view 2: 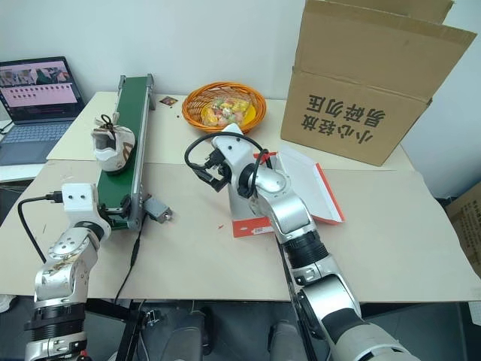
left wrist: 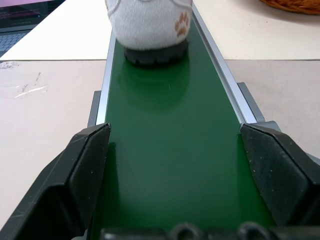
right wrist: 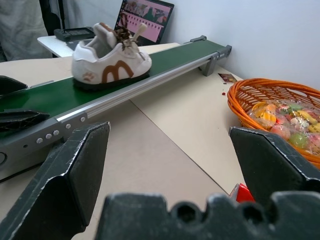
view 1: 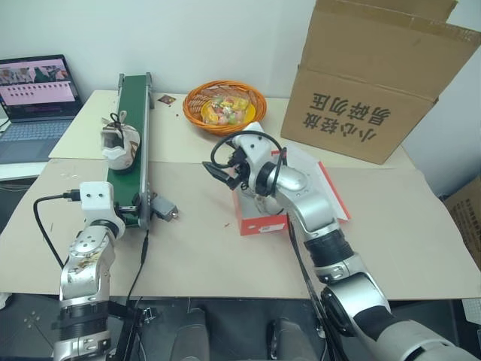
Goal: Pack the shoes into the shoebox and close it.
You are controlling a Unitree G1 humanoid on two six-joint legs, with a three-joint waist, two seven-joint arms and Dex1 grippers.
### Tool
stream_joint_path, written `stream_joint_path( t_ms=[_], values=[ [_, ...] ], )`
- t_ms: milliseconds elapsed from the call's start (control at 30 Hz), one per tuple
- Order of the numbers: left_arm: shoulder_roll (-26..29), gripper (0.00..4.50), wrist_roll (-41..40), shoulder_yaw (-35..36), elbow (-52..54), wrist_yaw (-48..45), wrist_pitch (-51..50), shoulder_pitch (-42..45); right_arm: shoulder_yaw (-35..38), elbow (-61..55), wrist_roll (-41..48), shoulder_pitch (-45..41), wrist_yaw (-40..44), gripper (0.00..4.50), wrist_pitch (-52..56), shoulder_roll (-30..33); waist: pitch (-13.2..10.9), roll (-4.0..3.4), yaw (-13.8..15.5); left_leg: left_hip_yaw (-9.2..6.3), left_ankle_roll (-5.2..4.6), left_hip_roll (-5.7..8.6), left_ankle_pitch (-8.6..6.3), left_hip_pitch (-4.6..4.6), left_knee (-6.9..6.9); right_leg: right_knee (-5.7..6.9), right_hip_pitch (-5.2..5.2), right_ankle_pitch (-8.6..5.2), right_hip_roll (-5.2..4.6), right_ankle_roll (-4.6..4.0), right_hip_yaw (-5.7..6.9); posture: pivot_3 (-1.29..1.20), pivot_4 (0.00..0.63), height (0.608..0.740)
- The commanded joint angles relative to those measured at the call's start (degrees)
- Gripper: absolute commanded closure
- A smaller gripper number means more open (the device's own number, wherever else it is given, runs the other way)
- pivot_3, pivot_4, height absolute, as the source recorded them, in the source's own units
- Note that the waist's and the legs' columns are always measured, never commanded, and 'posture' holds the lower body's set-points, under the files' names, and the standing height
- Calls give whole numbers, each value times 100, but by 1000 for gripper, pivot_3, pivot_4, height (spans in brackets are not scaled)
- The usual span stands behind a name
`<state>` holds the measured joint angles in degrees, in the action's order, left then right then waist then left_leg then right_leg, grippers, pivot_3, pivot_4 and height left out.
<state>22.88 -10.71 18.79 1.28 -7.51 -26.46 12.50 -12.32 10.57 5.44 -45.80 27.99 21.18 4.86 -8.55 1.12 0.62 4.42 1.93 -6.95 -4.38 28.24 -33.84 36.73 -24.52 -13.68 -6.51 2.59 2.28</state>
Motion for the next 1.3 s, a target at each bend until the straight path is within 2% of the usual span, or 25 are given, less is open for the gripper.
stream_joint_path(
  t_ms=[33,567,700,733,933,1000,1167,1233,1300],
  values=[
    [53,74,75,-58,-56,-53,207,127,157,-312,83,-132,-41,0,4,-43,0,0,1,0,0,0,0,0,0,0,0,0,0,0,0,0,150,728],
    [101,74,154,-123,-319,-171,356,332,294,-473,128,-128,-74,0,102,-13,0,0,8,0,0,0,0,0,0,1,1,0,0,1,0,0,150,728],
    [69,1083,167,-131,-267,-179,379,321,296,-478,127,-133,-67,0,108,-7,0,0,11,0,0,0,0,0,0,1,2,2,0,3,1,0,150,728],
    [77,1515,181,-139,-268,-172,354,327,292,-474,119,-135,-66,0,105,-4,0,0,9,0,0,0,0,-1,0,1,2,1,0,2,1,0,150,728],
    [20,1515,187,-123,-88,-52,413,439,288,-471,108,-149,-63,0,104,7,0,0,9,0,0,0,0,-1,0,2,2,0,0,1,1,0,150,728],
    [0,1515,367,-214,253,87,799,535,327,-505,144,-221,-80,0,188,-3,0,0,7,0,1,0,1,2,0,0,1,1,0,1,1,0,150,728],
    [-96,1515,810,-644,981,317,1260,718,897,-825,997,-619,-24,0,1198,-182,-2,3,7,0,7,0,5,27,0,6,1,13,1,20,1,0,150,728],
    [-169,1515,891,-1037,1152,179,1092,786,1218,-549,1237,-937,-197,0,1952,-110,-2,3,9,0,9,0,7,28,0,7,1,21,1,30,0,0,150,728],
    [-356,1515,832,-1270,1290,126,1006,831,1921,28,1725,-1262,-577,0,2863,-156,-2,3,12,0,9,1,7,18,-2,4,8,21,1,31,0,0,150,728]
  ],
)
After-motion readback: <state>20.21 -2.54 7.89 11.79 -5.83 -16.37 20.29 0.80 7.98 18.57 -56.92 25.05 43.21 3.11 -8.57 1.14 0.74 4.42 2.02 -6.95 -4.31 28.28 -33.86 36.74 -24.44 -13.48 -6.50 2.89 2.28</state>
